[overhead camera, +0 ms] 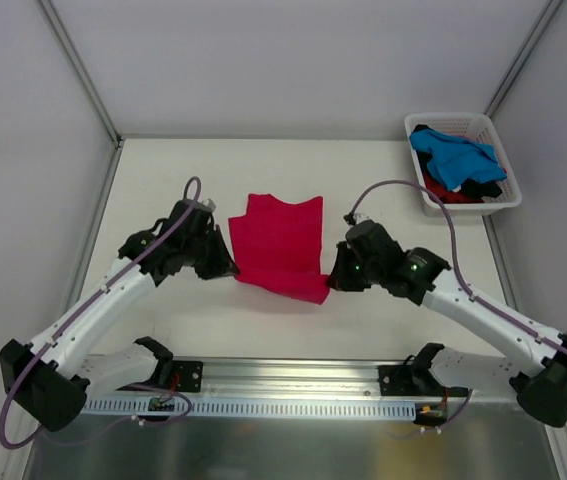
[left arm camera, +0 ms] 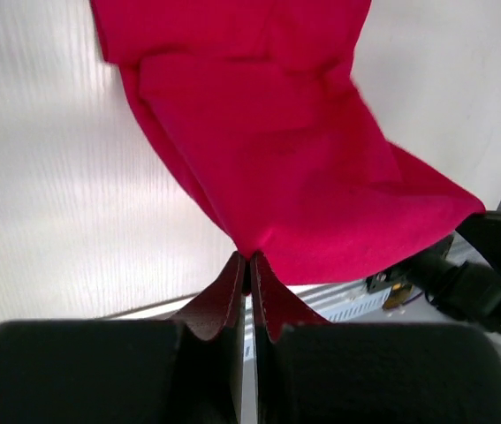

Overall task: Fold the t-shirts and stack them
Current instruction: Fold the tshirt

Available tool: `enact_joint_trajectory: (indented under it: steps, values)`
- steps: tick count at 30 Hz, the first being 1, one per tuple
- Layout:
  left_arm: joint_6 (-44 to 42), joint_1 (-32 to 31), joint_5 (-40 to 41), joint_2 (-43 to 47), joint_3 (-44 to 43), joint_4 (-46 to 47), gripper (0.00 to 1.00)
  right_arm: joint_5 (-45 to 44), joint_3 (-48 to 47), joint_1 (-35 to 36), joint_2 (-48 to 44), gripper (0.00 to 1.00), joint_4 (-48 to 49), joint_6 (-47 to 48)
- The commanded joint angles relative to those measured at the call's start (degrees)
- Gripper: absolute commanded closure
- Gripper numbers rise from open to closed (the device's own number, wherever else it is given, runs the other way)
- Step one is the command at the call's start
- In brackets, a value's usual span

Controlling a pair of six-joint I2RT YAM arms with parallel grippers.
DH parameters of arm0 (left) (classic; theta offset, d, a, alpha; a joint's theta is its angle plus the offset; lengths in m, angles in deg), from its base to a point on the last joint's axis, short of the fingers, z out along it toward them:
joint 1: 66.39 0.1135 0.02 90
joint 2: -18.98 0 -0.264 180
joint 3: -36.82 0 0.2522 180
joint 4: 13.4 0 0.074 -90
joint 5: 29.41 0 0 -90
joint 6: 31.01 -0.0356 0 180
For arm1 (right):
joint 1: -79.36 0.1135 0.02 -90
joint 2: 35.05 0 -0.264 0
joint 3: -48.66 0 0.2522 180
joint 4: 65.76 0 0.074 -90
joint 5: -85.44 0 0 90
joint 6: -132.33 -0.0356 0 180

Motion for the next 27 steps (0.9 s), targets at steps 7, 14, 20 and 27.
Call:
enact_joint_trajectory:
  steps: [7,14,20,27]
  values:
    - [-13.2,10.1,-2.2,-17.8,-20.1,-2.0,1.0,4.4,-16.9,-11.7,15.3,1.0,-0.8,16.4]
    - [-14.8,11.7,-2.1,-31.3,-30.0,-2.0,1.0,7.4,-27.2,-17.3,27.4,1.0,0.1,21.5]
    - [-16.0,15.1,-2.1,-38.9,-35.9,-1.9,1.0,10.3,-32.4,-21.3,34.1,1.0,0.9,23.0]
    - [-18.2,17.2,-3.4,-47.6,-43.8,-2.0,1.0,13.6,-37.8,-24.2,42.6,1.0,1.5,23.4]
